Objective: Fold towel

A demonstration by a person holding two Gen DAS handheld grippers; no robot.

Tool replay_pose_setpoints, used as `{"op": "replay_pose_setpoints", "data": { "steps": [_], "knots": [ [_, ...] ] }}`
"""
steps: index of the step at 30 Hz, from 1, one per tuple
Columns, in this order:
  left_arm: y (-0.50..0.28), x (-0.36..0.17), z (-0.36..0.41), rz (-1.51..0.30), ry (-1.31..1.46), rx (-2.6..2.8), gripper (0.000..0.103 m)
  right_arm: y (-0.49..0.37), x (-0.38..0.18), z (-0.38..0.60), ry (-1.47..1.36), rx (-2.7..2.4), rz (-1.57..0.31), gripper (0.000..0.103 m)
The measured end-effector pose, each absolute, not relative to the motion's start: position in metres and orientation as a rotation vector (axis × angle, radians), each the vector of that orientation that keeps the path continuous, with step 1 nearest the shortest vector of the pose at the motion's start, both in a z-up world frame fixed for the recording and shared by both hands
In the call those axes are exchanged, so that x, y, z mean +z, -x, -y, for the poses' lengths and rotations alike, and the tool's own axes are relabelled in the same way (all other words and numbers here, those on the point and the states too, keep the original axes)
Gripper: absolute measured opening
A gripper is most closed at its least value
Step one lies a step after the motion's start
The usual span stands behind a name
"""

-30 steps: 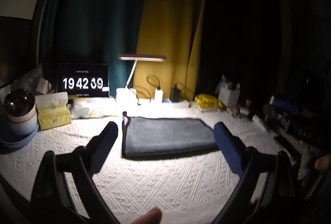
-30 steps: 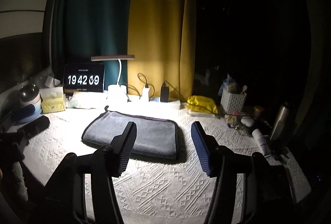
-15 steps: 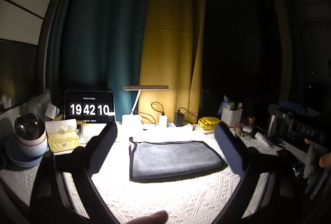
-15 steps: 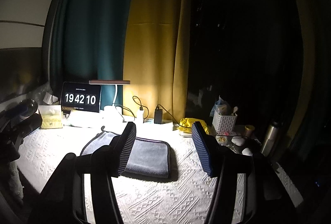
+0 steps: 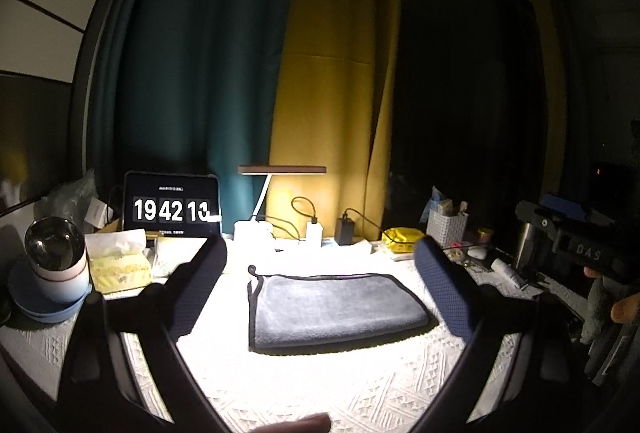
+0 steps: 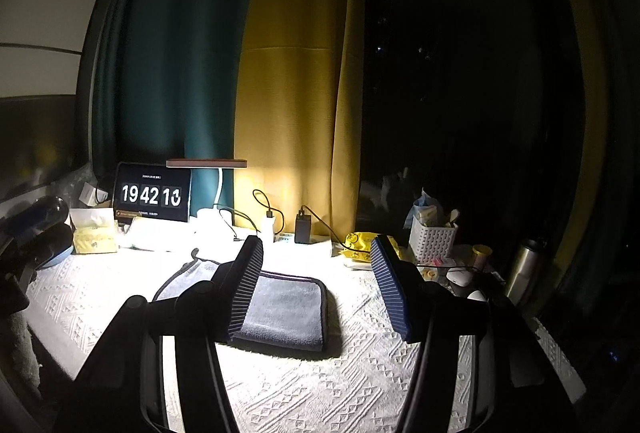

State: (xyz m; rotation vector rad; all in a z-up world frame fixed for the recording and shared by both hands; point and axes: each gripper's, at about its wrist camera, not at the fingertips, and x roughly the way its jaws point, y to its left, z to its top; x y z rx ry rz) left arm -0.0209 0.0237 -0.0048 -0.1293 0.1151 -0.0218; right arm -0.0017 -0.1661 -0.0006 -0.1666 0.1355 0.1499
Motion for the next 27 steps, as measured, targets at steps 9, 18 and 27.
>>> {"op": "replay_pose_setpoints", "data": {
  "steps": [9,18,27],
  "knots": [
    [0.0184,-0.0051,-0.0235,-0.123,0.135,-0.026,0.095,0.001,-0.0012,0.1643,0.174,0.151,-0.144,0.059],
    [0.0158,-0.0067,-0.0218,-0.136,0.132,-0.028,0.095,0.0001,-0.0026,0.1646,0.172,0.151,-0.15,0.059],
    [0.0169,-0.0066,-0.0233,-0.141,0.133,-0.029,0.095,-0.0011,-0.0032,0.1645,0.174,0.155,-0.155,0.059]
  ]
}}
